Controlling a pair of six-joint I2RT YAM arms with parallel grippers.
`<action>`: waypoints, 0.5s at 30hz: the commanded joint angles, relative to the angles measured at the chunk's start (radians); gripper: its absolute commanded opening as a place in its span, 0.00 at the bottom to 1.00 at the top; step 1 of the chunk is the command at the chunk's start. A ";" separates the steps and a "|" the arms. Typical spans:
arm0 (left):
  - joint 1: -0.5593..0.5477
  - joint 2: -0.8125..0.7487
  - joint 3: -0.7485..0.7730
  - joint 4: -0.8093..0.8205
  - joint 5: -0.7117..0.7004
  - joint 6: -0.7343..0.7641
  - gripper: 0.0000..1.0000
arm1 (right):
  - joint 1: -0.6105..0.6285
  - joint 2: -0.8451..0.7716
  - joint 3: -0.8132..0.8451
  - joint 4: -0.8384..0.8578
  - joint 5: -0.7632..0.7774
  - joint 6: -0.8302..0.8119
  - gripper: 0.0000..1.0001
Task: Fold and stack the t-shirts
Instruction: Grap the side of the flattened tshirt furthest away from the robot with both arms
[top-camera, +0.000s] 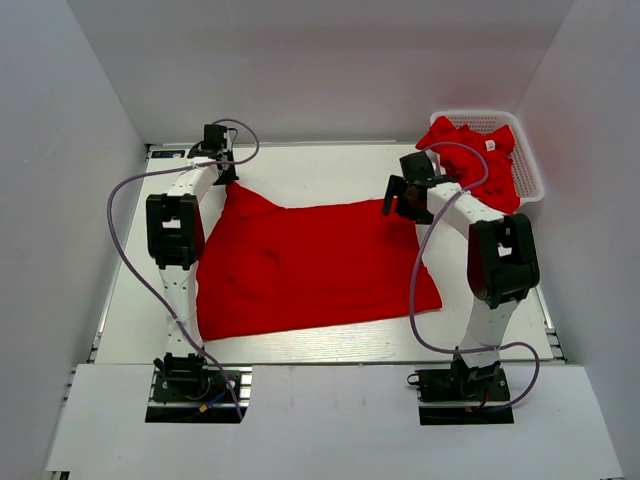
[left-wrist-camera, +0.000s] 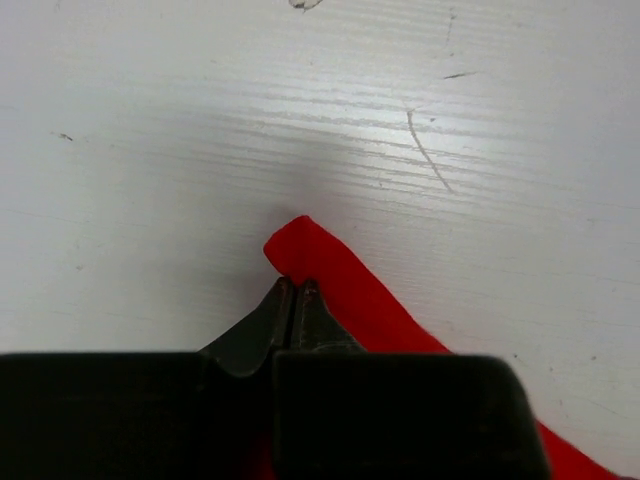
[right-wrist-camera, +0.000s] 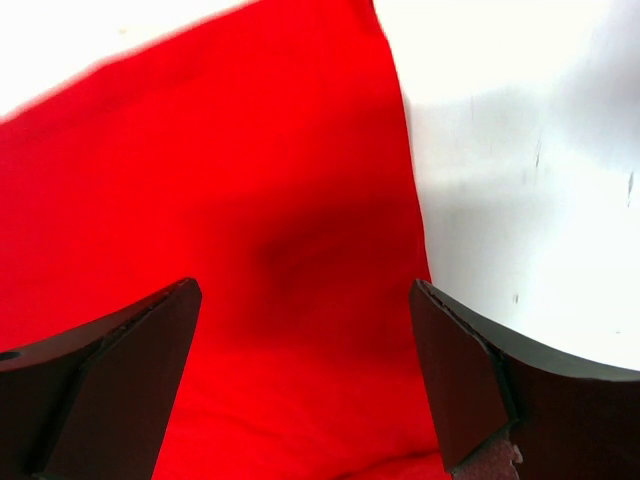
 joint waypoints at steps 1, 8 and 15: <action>-0.005 -0.028 0.058 -0.052 0.032 0.030 0.00 | -0.002 0.026 0.088 0.038 0.048 -0.020 0.90; -0.005 -0.087 0.035 -0.061 0.081 0.030 0.00 | -0.004 0.132 0.206 0.064 0.092 -0.020 0.90; -0.014 -0.148 -0.063 -0.010 0.130 0.021 0.00 | -0.005 0.253 0.361 0.060 0.127 -0.014 0.90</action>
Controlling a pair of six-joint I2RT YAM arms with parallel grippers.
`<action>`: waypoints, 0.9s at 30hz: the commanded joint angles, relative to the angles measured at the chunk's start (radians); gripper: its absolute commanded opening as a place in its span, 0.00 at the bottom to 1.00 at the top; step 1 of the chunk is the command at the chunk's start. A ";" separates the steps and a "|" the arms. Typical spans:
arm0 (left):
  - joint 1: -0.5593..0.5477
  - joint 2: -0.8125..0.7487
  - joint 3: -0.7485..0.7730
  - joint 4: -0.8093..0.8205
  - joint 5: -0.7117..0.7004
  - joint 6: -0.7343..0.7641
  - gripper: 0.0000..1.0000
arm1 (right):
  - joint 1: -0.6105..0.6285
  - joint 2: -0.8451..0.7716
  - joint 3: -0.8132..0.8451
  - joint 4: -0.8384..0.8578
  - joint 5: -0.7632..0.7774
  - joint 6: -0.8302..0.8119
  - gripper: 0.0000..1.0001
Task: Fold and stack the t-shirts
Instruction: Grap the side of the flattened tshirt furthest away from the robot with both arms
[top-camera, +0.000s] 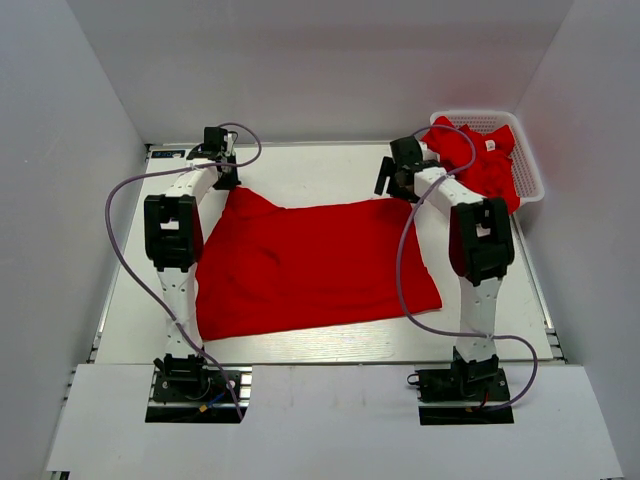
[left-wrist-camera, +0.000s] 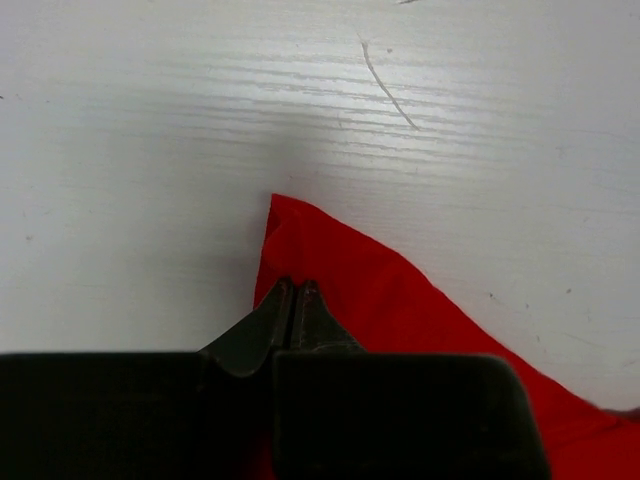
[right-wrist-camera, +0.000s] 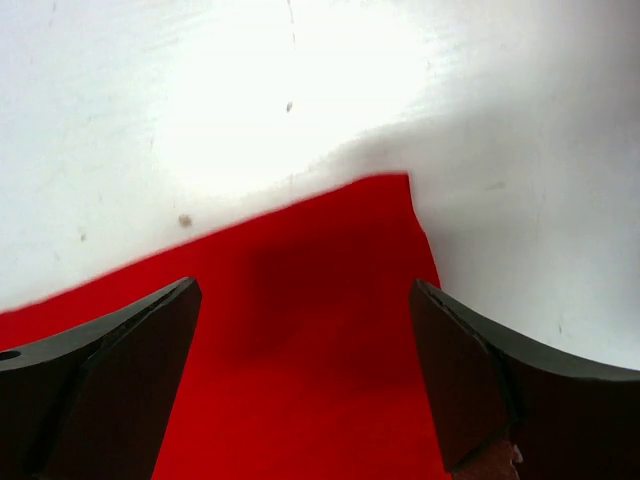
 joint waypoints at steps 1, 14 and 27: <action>-0.007 -0.109 -0.025 0.029 0.056 0.003 0.00 | -0.008 0.050 0.082 0.018 0.058 0.006 0.90; -0.007 -0.109 -0.025 0.029 0.076 -0.017 0.00 | -0.033 0.153 0.119 0.041 0.113 0.003 0.88; -0.007 -0.118 -0.025 0.029 0.094 -0.026 0.00 | -0.034 0.170 0.093 0.087 0.087 -0.049 0.00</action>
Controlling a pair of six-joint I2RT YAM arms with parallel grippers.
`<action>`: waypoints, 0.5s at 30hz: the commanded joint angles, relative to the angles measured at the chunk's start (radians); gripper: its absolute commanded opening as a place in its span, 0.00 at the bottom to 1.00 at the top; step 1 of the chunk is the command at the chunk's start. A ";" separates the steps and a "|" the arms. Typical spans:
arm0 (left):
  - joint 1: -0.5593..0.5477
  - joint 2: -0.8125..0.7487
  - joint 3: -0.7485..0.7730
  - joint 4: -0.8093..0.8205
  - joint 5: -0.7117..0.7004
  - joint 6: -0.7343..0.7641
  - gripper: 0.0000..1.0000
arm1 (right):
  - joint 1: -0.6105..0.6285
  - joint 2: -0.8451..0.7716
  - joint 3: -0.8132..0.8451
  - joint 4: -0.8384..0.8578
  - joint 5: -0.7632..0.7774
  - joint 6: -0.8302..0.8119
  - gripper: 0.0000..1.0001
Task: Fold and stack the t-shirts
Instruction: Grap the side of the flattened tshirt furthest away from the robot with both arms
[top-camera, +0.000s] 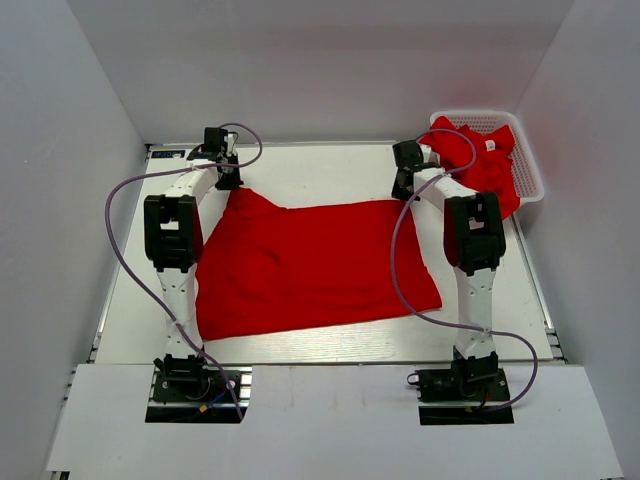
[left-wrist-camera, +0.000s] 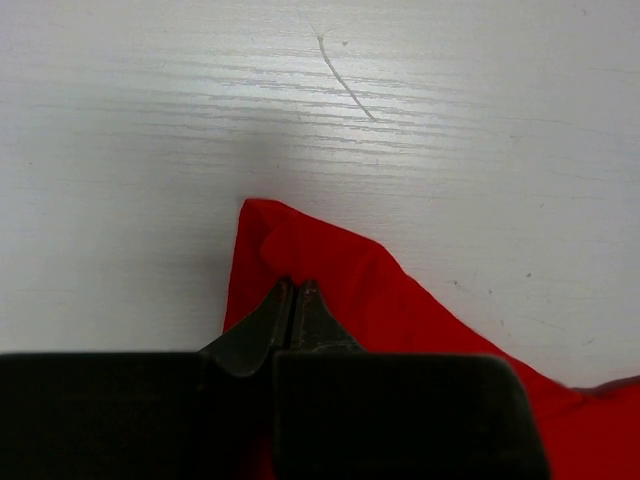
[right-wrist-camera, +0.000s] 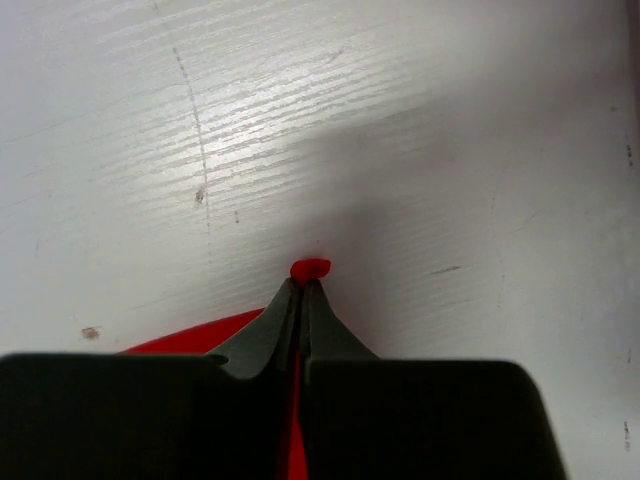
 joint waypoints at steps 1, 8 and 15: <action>-0.004 -0.103 0.000 0.014 0.034 -0.006 0.00 | 0.003 0.020 0.015 0.054 -0.006 -0.041 0.00; -0.004 -0.169 -0.046 0.014 0.043 -0.025 0.00 | 0.003 -0.052 -0.008 0.116 0.000 -0.107 0.00; -0.004 -0.342 -0.236 0.025 0.052 -0.110 0.00 | 0.006 -0.207 -0.178 0.221 -0.029 -0.124 0.00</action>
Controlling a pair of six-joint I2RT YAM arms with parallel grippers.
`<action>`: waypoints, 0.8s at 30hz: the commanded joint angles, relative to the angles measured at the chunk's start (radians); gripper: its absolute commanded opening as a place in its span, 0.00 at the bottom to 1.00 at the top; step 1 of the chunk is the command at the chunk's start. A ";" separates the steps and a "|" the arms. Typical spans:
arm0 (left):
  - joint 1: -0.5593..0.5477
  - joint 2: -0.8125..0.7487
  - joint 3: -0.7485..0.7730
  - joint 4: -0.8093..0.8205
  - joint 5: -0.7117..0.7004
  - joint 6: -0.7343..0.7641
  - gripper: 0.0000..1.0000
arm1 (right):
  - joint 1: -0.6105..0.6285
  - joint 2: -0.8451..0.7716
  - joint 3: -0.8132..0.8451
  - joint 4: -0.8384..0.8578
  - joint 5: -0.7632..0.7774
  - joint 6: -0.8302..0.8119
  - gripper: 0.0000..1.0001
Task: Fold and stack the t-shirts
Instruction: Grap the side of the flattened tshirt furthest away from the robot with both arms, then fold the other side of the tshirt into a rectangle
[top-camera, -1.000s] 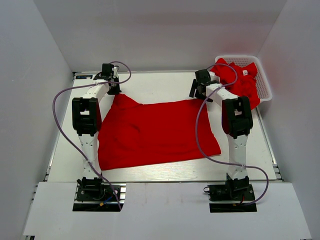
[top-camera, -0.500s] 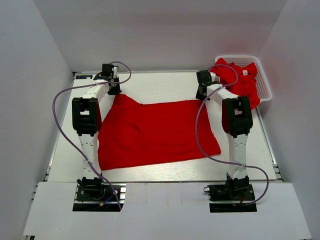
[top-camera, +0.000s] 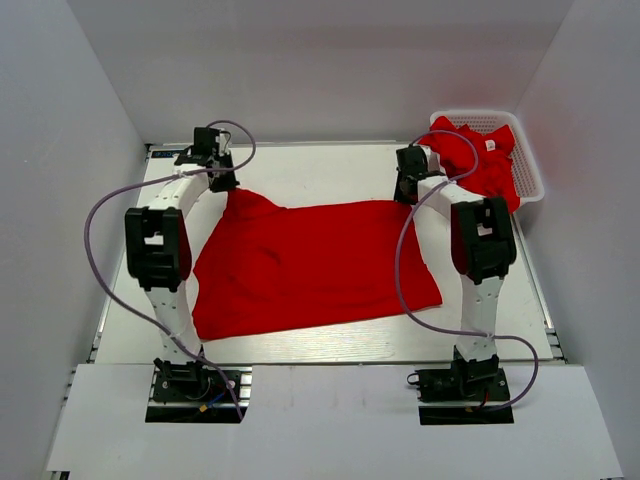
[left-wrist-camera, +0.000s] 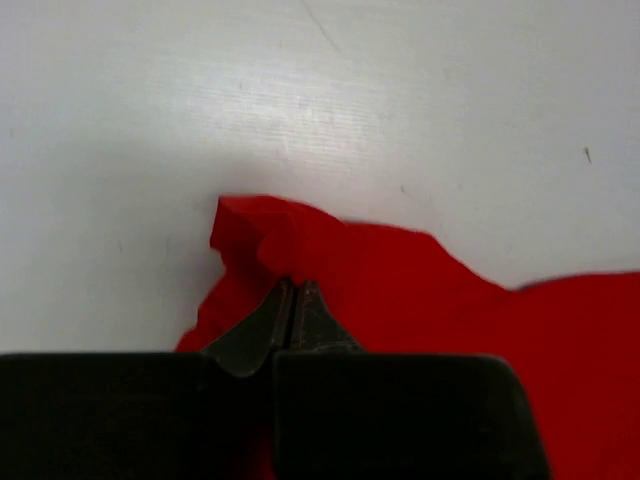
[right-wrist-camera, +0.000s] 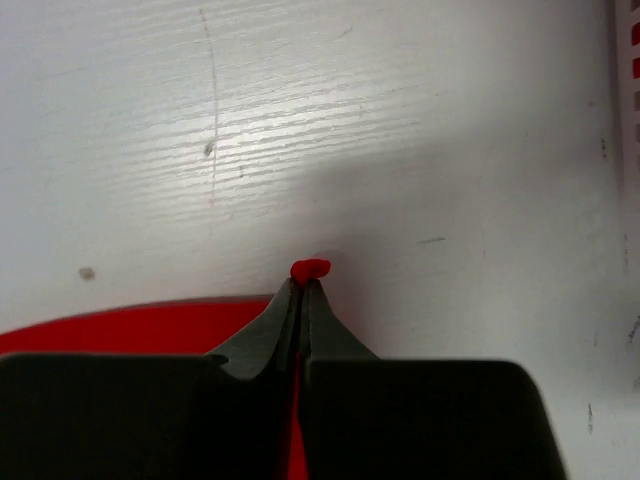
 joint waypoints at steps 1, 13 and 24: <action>-0.003 -0.163 -0.127 0.026 0.019 -0.071 0.00 | 0.003 -0.127 -0.072 0.109 -0.018 -0.027 0.00; -0.012 -0.622 -0.603 0.031 0.131 -0.266 0.00 | 0.003 -0.301 -0.234 0.161 -0.029 -0.064 0.00; -0.012 -0.949 -0.765 -0.152 0.120 -0.329 0.00 | -0.001 -0.407 -0.326 0.164 -0.049 -0.081 0.00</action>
